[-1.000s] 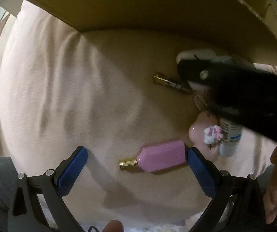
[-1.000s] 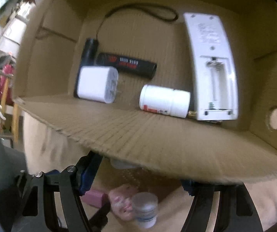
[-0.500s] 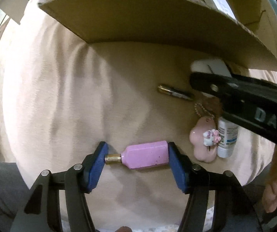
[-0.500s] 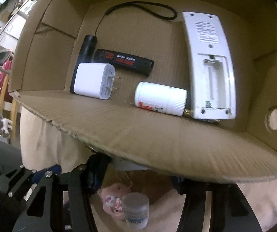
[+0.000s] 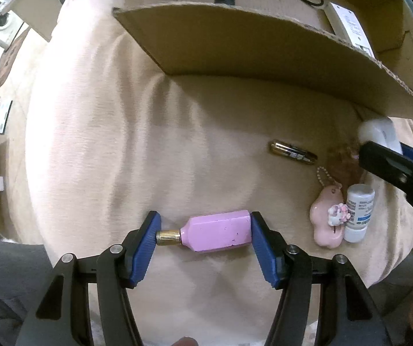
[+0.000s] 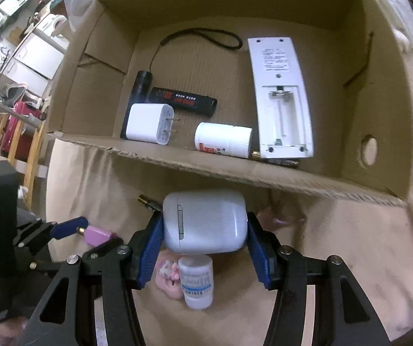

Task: Organize rigid objects
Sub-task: 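Grasp the pink stick with the left tool while the right tool grasps the white earbud case, then carry the pink stick and earbud case into the box and open both tools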

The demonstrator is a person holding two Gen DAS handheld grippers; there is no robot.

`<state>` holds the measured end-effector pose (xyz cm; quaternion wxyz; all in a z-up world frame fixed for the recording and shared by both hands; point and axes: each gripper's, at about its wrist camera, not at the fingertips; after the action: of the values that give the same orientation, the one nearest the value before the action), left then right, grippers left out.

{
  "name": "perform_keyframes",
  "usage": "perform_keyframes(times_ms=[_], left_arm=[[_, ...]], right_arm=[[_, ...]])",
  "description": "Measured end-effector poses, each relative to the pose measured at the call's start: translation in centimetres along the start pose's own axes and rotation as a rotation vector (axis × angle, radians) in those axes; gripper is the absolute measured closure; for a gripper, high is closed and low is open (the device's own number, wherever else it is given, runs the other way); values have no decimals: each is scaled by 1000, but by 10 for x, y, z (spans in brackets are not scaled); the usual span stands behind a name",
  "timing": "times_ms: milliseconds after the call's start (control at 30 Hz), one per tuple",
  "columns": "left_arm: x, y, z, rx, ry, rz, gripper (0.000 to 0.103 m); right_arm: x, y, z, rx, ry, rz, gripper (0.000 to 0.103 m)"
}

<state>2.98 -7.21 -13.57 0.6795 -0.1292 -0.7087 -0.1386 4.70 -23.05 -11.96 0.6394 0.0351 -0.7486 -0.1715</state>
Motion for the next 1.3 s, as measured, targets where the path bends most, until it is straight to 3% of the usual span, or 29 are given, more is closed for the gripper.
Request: perform_keyframes(times_ms=[33, 267, 500, 767, 967, 1300], left_arm=[[7, -12, -1, 1, -5, -1, 44], [36, -4, 14, -40, -82, -4, 44], [72, -1, 9, -50, -175, -46, 44], [78, 8, 3, -42, -205, -49, 44], [95, 24, -24, -64, -271, -78, 44], [110, 27, -67, -98, -310, -98, 44]], right_arm=[[3, -2, 1, -2, -4, -6, 45], [40, -3, 21, 5, -59, -57, 45], [68, -4, 11, -4, -109, -134, 45], [84, 4, -7, -47, -149, -259, 45], [99, 3, -17, -68, -203, -308, 45], [112, 0, -48, -68, -289, -297, 45]])
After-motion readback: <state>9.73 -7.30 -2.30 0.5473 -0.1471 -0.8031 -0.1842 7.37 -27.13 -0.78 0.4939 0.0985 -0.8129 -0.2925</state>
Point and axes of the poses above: each gripper's, at about its wrist camera, not at the fingertips, and x roughly against the way its jaws point, y to its left, z to its underside, and after that the axes turned 15 degrees about -x, right-handed
